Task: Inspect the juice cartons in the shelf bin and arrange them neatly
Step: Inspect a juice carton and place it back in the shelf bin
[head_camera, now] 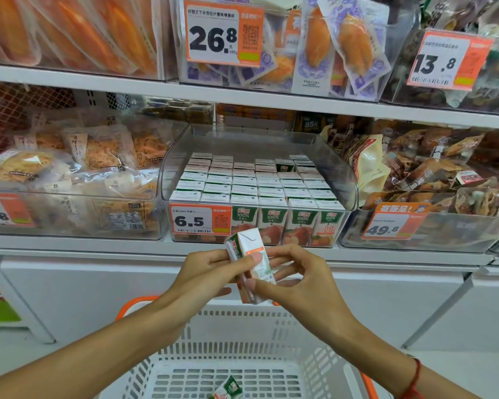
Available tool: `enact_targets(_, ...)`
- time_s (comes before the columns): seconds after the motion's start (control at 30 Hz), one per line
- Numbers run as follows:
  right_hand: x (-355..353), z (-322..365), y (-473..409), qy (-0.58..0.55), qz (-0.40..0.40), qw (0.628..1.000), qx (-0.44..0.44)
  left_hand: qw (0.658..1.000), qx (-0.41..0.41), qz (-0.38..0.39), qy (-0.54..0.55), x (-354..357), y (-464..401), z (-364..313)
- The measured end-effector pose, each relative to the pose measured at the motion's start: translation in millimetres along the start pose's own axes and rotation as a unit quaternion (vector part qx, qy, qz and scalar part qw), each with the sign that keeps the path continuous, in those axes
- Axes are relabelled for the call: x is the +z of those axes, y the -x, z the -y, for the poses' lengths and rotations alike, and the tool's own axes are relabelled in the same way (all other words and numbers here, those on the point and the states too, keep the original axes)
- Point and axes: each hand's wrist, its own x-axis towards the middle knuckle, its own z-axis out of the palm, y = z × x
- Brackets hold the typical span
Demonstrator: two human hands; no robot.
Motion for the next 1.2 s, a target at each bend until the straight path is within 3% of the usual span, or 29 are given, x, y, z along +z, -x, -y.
enact_targets(0.17,-17,4,-11,-0.091,0.135,0.983,0.083,0.998,-0.029,0.051,0.025,-15,-3,-3)
enact_targets(0.3,-28,7,-14,-0.048,0.131,0.99,0.008,0.989,0.101,0.097,-0.039,-15,-5,-6)
enact_targets(0.4,-37,9,-14,-0.073,0.119,0.988,-0.061,0.972,0.202,0.061,-0.108,-14,-8,-2)
enact_targets(0.53,-41,13,-8,-0.117,0.137,0.98,-0.085,0.946,0.283,-0.017,-0.158,-12,-3,4)
enact_targets(0.67,-36,14,-3,-0.117,0.078,0.984,-0.109,0.923,0.339,-0.053,-0.176,-3,2,5)
enact_targets(0.83,-34,12,-3,-0.081,0.07,0.986,-0.128,0.928,0.313,-0.039,-0.201,-4,1,8)
enact_targets(1.0,-38,5,-1,0.109,0.043,0.966,-0.23,0.937,0.276,-0.033,-0.21,-5,-2,8)
enact_targets(1.1,-39,0,-2,0.205,0.078,0.941,-0.258,0.969,0.205,0.008,-0.136,-8,-3,4)
enact_targets(1.2,-41,-1,-5,0.174,0.127,0.953,-0.211,0.992,0.105,0.045,-0.06,-10,-3,2)
